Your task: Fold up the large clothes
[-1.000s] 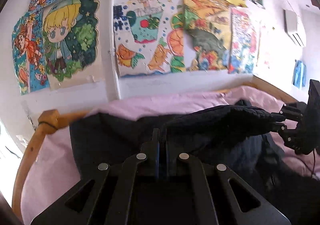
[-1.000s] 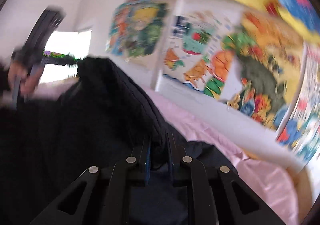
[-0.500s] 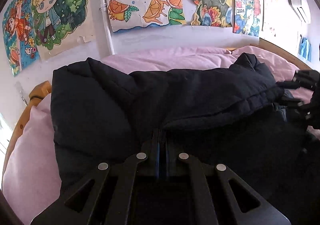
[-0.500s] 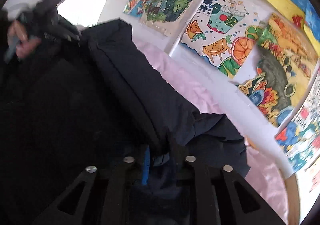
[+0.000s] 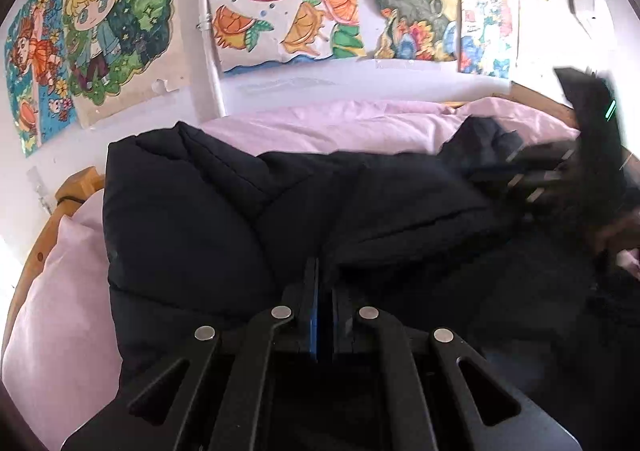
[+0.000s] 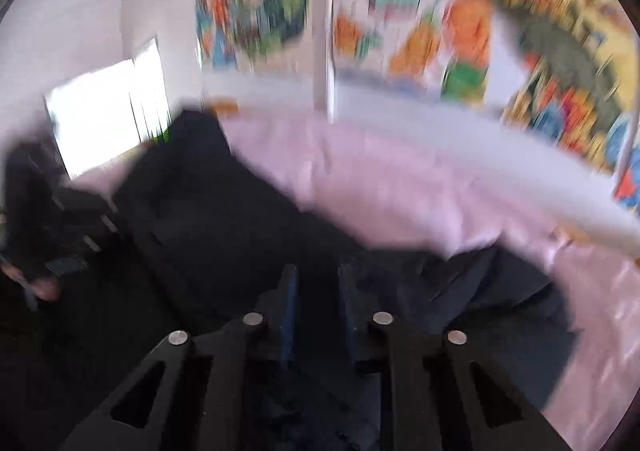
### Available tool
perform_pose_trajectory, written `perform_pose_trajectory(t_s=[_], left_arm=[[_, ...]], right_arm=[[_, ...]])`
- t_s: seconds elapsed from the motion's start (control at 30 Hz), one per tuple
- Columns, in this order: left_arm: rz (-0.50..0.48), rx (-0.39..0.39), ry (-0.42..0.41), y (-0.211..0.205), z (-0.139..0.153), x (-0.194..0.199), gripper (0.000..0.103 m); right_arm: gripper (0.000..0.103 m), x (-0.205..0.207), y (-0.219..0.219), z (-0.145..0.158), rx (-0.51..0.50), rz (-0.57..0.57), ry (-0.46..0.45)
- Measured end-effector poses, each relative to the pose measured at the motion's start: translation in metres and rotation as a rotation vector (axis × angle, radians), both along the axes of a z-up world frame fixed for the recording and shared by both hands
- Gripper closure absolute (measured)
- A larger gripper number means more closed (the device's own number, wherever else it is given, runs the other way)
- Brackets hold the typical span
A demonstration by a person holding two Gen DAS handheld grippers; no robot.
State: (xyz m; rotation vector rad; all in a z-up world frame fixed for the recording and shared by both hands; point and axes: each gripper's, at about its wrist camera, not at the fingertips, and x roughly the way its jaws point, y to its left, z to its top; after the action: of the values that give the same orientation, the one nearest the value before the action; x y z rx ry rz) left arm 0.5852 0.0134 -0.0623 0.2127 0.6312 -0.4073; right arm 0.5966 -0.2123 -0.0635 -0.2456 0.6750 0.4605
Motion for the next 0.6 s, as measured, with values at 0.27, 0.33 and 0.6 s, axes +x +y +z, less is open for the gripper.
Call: perform_pose_trajectory(t_s=[0.27, 0.33, 0.6], left_arm=[[-0.001, -0.203, -0.002, 0.006, 0.047, -0.002, 0.086], [0.019, -0.163, -0.005, -0.011, 0.053, 0.016, 0.085], [-0.090, -0.278, -0.049, 0.021, 0.082, 0.004, 0.062]], right_arm=[[0.084, -0.015, 0.020, -0.027, -0.066, -0.049, -0.096], [0.084, -0.016, 0.023, -0.033, -0.084, -0.061, -0.115], [0.085, -0.029, 0.034, -0.044, -0.156, -0.072, -0.161]])
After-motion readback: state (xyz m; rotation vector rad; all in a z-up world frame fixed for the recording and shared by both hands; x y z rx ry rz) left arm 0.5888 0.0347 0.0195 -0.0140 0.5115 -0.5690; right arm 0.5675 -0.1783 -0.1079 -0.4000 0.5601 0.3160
